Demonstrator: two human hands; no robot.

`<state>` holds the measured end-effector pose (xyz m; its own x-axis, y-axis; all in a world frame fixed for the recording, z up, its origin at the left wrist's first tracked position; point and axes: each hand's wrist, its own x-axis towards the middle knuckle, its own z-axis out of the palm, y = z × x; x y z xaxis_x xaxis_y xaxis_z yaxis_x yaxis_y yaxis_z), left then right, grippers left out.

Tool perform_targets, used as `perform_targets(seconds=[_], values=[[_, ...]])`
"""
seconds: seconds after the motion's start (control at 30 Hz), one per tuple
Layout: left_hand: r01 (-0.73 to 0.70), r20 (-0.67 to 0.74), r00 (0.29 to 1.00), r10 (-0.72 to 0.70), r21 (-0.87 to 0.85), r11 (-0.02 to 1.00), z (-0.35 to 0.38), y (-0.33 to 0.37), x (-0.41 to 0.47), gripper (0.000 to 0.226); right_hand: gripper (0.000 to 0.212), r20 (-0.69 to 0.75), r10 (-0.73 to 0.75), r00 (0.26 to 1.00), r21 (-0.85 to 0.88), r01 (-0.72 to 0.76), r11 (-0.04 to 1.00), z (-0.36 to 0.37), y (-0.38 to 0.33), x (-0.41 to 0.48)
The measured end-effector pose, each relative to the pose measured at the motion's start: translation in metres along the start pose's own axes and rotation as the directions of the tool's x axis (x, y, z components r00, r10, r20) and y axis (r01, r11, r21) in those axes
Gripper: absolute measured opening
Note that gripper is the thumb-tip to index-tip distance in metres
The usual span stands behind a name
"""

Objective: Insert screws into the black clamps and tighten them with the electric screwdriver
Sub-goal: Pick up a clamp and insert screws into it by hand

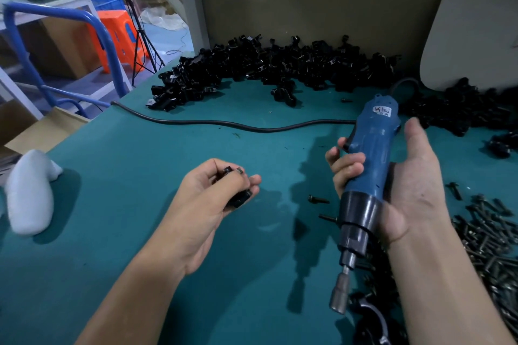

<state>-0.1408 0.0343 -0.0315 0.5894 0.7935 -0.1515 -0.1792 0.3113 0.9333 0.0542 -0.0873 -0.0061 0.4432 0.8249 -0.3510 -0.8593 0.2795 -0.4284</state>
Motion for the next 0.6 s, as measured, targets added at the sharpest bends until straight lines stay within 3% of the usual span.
perform_targets(seconds=[0.17, 0.3, 0.5, 0.6], values=[[-0.083, -0.023, 0.996, 0.084, 0.062, 0.995, 0.004, -0.006, -0.001, 0.029, 0.055, 0.003, -0.182, 0.983, 0.028, 0.182, 0.983, 0.009, 0.003, 0.003], [-0.194, -0.010, 0.980, 0.200, 0.195, 0.961, 0.008, -0.012, -0.002, 0.020, 0.042, -0.154, -0.338, 0.929, -0.048, 0.334, 0.941, 0.013, 0.004, -0.001], [-0.295, -0.041, 0.938, 0.344, 0.427, 0.855, 0.005, -0.015, -0.001, 0.020, 0.059, -0.231, -0.346, 0.909, -0.192, 0.307, 0.932, 0.021, -0.004, -0.008], [-0.316, -0.023, 0.926, 0.378, 0.503, 0.805, 0.007, -0.017, -0.004, 0.020, 0.049, -0.240, -0.415, 0.878, -0.199, 0.373, 0.906, 0.030, -0.001, -0.016]])
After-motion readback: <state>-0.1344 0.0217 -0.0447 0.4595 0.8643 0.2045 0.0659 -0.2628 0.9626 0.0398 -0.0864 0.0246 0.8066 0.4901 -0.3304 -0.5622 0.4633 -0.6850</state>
